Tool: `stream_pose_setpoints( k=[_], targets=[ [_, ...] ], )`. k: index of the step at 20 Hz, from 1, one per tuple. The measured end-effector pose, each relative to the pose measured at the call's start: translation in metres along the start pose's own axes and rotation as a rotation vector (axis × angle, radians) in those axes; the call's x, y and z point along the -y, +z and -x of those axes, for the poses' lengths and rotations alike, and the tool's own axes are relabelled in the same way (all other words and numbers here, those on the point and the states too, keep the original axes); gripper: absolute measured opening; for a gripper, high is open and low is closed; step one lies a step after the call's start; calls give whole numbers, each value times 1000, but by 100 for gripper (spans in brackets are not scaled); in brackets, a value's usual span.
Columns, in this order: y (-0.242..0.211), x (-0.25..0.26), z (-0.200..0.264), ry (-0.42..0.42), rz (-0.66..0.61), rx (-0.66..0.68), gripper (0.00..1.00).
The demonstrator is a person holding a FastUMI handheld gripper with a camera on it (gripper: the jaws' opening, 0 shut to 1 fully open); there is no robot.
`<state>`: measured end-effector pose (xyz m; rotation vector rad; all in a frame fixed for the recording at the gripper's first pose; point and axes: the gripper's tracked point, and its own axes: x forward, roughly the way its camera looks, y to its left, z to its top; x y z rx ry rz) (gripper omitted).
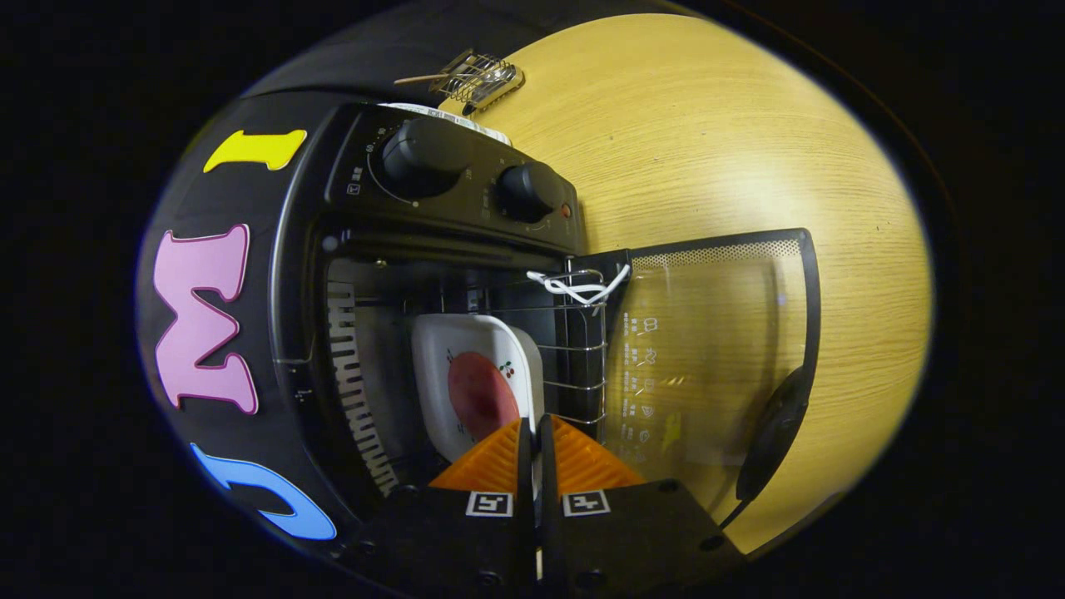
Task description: Open the toaster oven, put the food inside, and close the toaster oven door.
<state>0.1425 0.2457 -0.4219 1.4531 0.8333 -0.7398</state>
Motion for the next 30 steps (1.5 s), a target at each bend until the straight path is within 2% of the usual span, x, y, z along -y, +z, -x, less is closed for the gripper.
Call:
stream_pose_setpoints(
  k=[3, 4, 6, 8, 12, 15, 17, 20, 24, 26, 30],
  targets=[
    [-11, -3, 2, 23, -29, -63, 11],
    [-13, -5, 4, 33, -25, -78, 16],
    [-12, -3, 9, 34, -6, -95, 39],
    [-12, 1, 16, 29, 10, -121, 44],
    [-14, 5, 37, 33, 41, -196, 100],
    [-21, 13, 69, 13, 121, -293, 99],
    [-14, 13, 88, 31, 227, -294, 99],
    [-13, 21, 113, 85, 530, -321, 98],
    [9, 50, 126, 106, 967, -225, 99],
    [17, 72, 128, 83, 1162, -184, 98],
    [0, 127, 122, -19, 1407, -231, 99]
  ],
)
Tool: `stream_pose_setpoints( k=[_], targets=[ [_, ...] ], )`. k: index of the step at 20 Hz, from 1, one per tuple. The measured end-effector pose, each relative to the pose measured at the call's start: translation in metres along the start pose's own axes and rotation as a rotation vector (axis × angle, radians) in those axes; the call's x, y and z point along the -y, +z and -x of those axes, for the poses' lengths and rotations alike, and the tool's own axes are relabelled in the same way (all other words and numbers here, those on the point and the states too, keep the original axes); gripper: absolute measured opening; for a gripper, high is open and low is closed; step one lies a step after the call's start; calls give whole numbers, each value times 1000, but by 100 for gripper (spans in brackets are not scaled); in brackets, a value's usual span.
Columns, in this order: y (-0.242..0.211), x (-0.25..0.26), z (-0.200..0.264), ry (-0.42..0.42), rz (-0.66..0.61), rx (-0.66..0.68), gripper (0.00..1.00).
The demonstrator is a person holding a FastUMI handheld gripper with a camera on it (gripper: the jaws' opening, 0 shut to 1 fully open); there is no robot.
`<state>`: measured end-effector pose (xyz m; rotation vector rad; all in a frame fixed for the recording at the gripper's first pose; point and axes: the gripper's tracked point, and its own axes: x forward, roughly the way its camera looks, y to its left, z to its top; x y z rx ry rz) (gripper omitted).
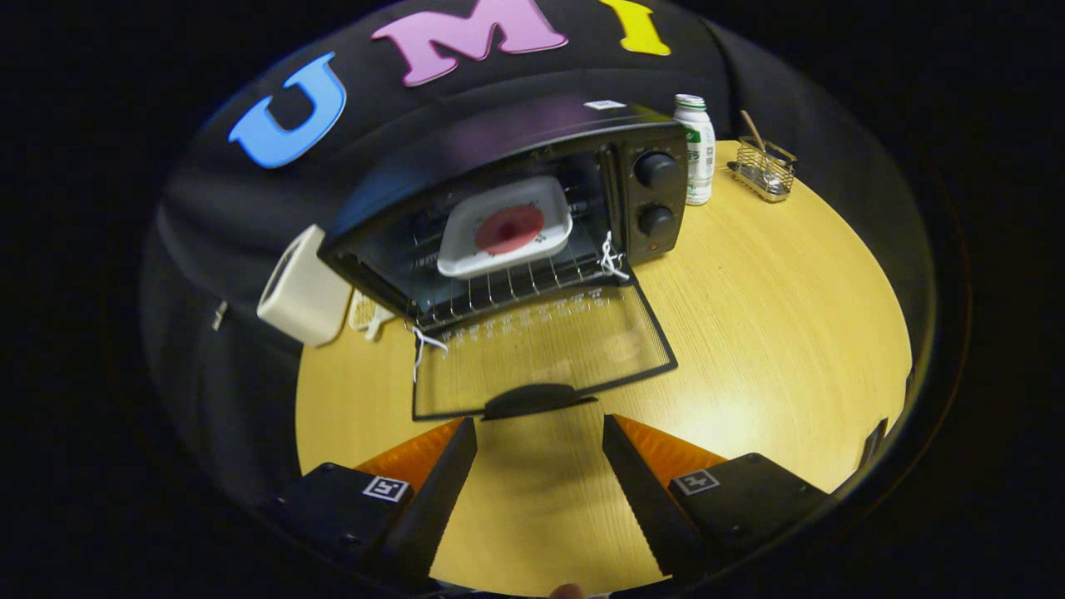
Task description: Open the toaster oven, put the food inside, and close the toaster oven door.
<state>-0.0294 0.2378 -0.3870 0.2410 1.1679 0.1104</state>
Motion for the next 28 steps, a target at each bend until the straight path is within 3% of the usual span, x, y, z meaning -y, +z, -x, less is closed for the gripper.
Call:
stream_pose_setpoints(
  k=[4, 13, 18, 24, 28],
  targets=[
    [-29, -5, -25, -57, 121, -59, 99],
    [-33, 5, -71, -156, 115, -73, 99],
    [-19, 8, -83, -175, 88, -64, 99],
    [-15, 7, -79, -181, 172, -33, 99],
    [-12, 5, -68, -172, 164, 9, 99]
  ],
)
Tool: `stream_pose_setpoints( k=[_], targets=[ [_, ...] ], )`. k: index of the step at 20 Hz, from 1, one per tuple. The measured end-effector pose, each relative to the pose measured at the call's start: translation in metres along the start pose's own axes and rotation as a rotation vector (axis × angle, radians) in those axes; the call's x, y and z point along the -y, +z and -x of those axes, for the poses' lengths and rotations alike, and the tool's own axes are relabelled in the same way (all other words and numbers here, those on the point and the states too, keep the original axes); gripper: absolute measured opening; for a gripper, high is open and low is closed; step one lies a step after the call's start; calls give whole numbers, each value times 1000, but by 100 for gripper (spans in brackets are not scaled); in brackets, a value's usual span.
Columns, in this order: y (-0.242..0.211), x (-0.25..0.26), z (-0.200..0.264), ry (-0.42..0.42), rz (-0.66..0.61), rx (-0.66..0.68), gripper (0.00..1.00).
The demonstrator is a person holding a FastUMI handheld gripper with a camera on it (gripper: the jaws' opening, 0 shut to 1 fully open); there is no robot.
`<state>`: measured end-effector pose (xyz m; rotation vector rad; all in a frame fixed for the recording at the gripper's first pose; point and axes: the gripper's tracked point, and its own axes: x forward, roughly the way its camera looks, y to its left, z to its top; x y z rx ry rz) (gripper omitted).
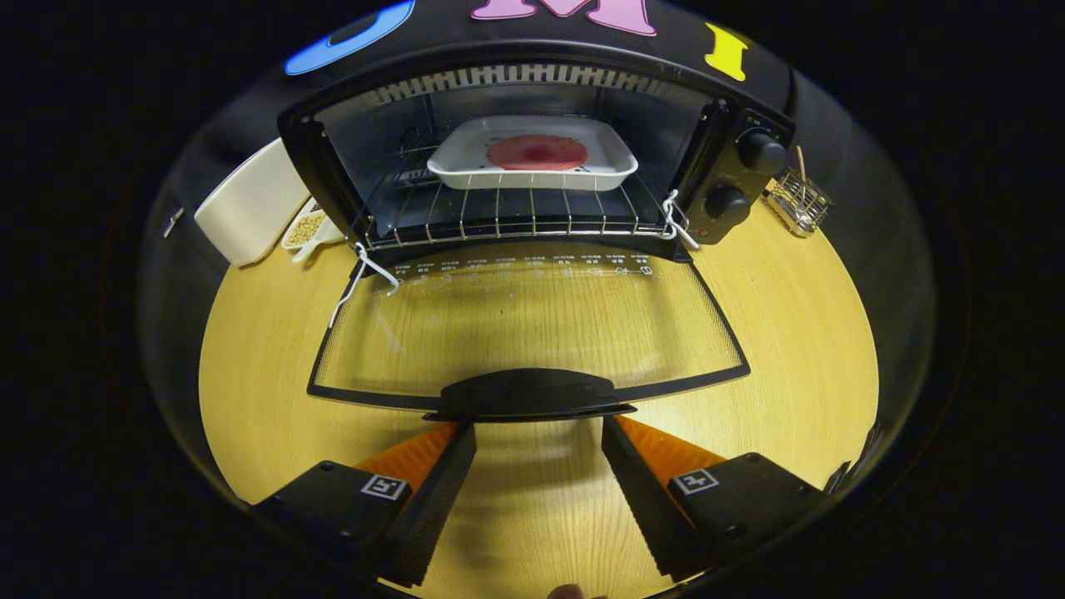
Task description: Open the toaster oven, put the food inside, and close the toaster oven door.
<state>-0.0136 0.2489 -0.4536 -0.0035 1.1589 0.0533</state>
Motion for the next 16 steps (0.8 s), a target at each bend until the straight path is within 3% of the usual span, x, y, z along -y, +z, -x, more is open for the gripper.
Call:
stream_pose_setpoints(
  k=[16],
  targets=[
    [48, -10, 59, 62, -47, 223, 99]
  ],
)
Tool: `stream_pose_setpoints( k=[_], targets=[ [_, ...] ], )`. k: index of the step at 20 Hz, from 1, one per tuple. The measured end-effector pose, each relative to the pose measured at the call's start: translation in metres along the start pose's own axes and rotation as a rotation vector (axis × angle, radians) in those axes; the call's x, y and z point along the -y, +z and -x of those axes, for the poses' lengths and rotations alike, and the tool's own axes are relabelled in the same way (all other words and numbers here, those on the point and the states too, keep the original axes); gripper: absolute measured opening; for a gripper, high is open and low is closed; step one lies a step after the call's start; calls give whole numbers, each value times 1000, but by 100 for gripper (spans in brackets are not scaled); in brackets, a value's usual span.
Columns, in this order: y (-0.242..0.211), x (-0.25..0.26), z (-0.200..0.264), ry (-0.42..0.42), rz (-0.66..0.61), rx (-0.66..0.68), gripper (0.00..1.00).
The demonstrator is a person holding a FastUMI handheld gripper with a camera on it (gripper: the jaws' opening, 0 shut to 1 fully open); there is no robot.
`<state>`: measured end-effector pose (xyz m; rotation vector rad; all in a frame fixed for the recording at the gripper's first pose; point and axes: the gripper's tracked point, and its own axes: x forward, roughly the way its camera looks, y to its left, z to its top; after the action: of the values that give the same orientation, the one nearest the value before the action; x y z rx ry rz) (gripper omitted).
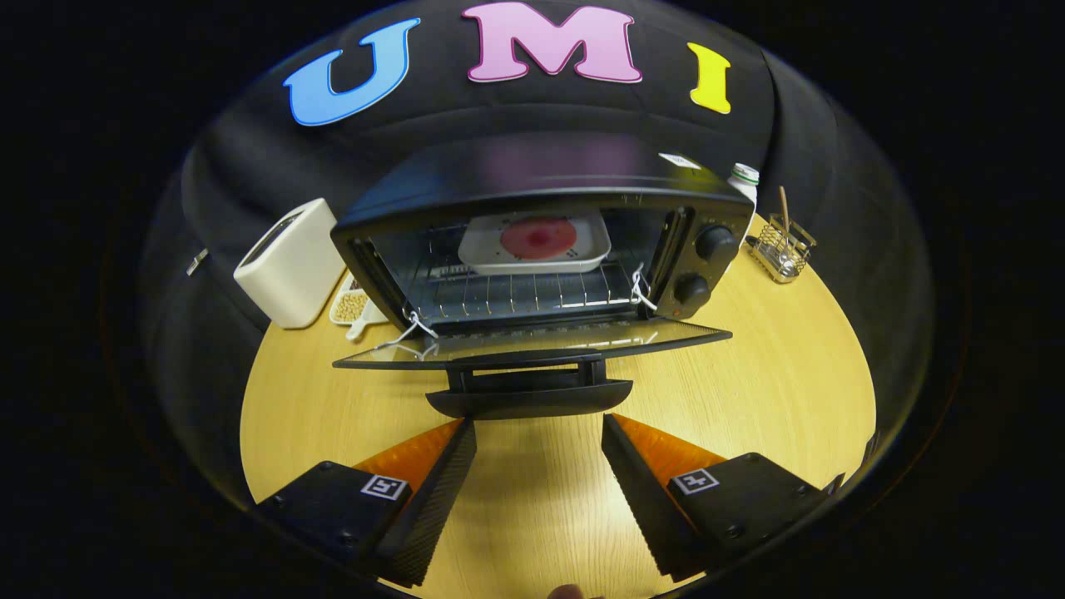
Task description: Open the toaster oven, put the food inside, and close the toaster oven door.
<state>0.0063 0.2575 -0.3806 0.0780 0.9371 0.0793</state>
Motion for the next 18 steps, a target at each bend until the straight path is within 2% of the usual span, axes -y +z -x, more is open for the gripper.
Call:
stream_pose_setpoints(
  k=[11, 18],
  targets=[
    [65, -2, 18, -4, -7, 182, 99],
    [117, 30, 80, 16, 47, 389, 99]
  ],
)
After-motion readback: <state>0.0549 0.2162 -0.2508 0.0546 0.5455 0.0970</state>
